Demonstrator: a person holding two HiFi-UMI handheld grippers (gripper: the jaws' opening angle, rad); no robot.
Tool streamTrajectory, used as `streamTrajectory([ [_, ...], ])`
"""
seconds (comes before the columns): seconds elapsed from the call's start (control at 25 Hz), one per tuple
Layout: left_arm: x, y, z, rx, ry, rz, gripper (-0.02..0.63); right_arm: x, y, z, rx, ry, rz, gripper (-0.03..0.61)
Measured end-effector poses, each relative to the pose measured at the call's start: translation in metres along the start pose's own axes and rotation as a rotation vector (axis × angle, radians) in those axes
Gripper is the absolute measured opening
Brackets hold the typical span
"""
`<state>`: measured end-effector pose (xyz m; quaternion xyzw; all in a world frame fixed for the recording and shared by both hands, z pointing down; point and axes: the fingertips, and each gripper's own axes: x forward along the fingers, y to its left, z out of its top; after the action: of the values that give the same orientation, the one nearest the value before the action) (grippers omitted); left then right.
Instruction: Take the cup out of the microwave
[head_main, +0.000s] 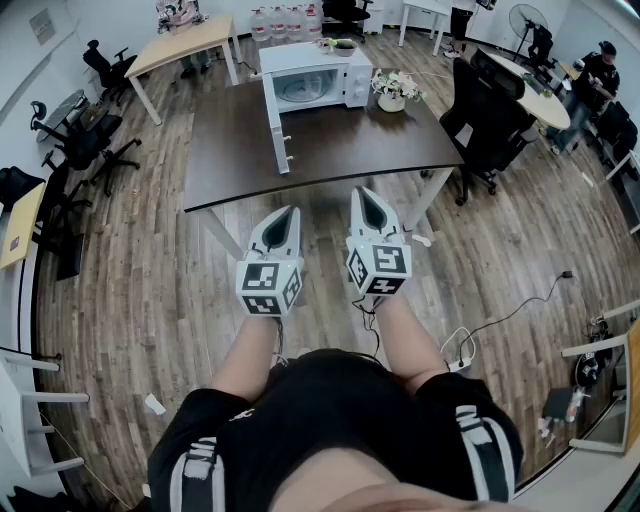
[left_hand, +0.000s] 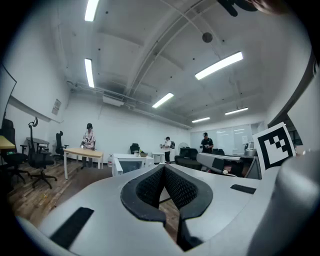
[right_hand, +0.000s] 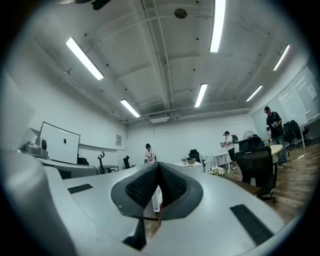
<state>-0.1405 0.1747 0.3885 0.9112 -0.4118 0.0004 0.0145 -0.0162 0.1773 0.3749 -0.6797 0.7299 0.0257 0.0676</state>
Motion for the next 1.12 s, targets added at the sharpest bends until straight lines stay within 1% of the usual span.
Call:
streamTrajectory([
  [0.2,0.0,0.007,-0.001,-0.005,0.001,-0.002,0.002,0.002,0.007,-0.001,0.033,-0.017,0.026,0.0],
  [0.32,0.002,0.01,-0.002,-0.003,0.003,-0.01,0.001,0.005,0.01,-0.003,0.039,-0.018,0.027,0.0],
  [0.56,0.008,0.023,-0.003,-0.004,0.001,-0.035,0.002,0.019,0.019,-0.01,0.032,-0.006,0.008,0.0],
  [0.96,0.021,0.065,-0.001,0.013,-0.021,-0.091,0.002,0.051,0.036,-0.017,0.026,-0.025,-0.06,0.0],
  [1.12,0.034,0.078,-0.001,0.02,-0.028,-0.102,0.002,0.067,0.034,-0.018,0.022,-0.037,-0.073,0.0],
])
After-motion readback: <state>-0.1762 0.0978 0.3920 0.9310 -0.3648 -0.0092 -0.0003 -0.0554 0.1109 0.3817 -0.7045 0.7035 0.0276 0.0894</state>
